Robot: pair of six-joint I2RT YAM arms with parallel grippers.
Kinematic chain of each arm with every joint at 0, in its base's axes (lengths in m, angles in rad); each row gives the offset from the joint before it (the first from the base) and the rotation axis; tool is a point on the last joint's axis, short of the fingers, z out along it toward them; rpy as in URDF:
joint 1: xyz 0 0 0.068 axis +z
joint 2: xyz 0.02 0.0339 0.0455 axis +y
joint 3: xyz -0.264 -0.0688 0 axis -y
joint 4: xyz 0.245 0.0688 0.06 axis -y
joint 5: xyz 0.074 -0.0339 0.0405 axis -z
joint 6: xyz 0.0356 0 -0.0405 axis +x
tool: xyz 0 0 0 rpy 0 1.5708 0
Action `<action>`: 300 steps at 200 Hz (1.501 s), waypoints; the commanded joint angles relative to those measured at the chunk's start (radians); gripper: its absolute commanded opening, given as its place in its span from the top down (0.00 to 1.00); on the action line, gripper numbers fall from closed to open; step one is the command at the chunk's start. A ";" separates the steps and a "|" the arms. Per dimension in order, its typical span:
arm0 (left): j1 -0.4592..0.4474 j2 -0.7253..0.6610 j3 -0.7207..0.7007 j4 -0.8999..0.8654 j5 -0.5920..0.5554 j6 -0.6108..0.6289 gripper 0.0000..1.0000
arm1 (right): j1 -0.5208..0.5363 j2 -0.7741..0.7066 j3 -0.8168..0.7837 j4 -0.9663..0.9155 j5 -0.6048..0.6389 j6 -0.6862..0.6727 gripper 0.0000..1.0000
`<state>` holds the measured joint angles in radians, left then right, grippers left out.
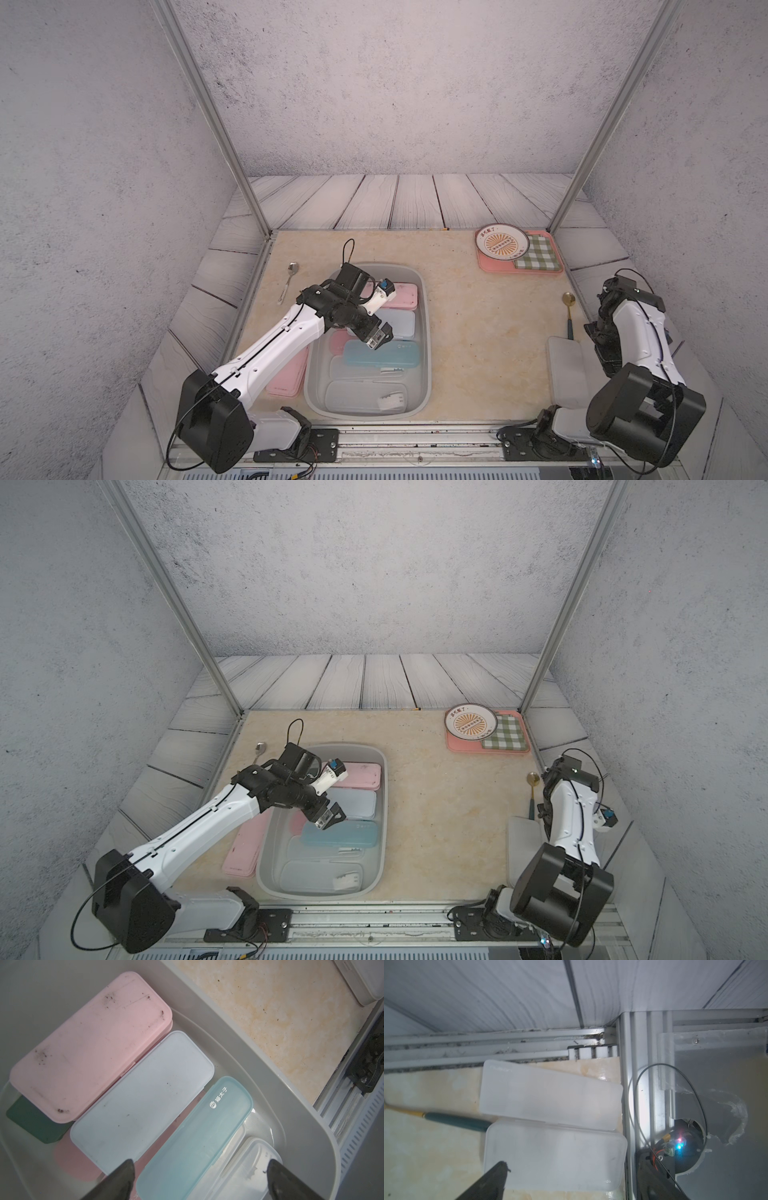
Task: Put the pencil case into the storage box
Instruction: Move the pencil case to the center of the board.
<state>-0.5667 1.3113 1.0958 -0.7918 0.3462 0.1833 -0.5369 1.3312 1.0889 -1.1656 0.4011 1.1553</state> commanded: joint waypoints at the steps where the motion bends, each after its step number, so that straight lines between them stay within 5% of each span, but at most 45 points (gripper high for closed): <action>1: 0.007 -0.004 -0.006 -0.069 -0.017 0.015 0.00 | -0.081 0.006 -0.019 0.082 0.057 -0.047 0.01; 48: 0.007 -0.028 -0.022 -0.104 -0.026 0.010 0.00 | -0.302 0.187 -0.023 0.173 -0.090 -0.244 0.01; 118: 0.007 -0.059 -0.066 -0.101 -0.059 0.018 0.00 | -0.336 0.258 -0.096 0.391 -0.242 -0.437 0.01; 171: 0.008 -0.035 -0.062 -0.086 -0.064 0.033 0.00 | -0.355 0.192 -0.201 0.597 -0.471 -0.530 0.01; 244: 0.008 -0.028 -0.065 -0.086 -0.073 0.038 0.00 | -0.371 0.153 -0.235 0.556 -0.349 -0.647 0.01; 300: 0.009 -0.018 -0.063 -0.073 -0.088 0.042 0.00 | -0.369 0.167 -0.296 0.660 -0.748 -0.648 0.01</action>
<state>-0.5667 1.2839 1.0397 -0.8707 0.2699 0.2131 -0.9031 1.4956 0.8177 -0.5476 -0.1341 0.5205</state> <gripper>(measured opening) 0.998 0.990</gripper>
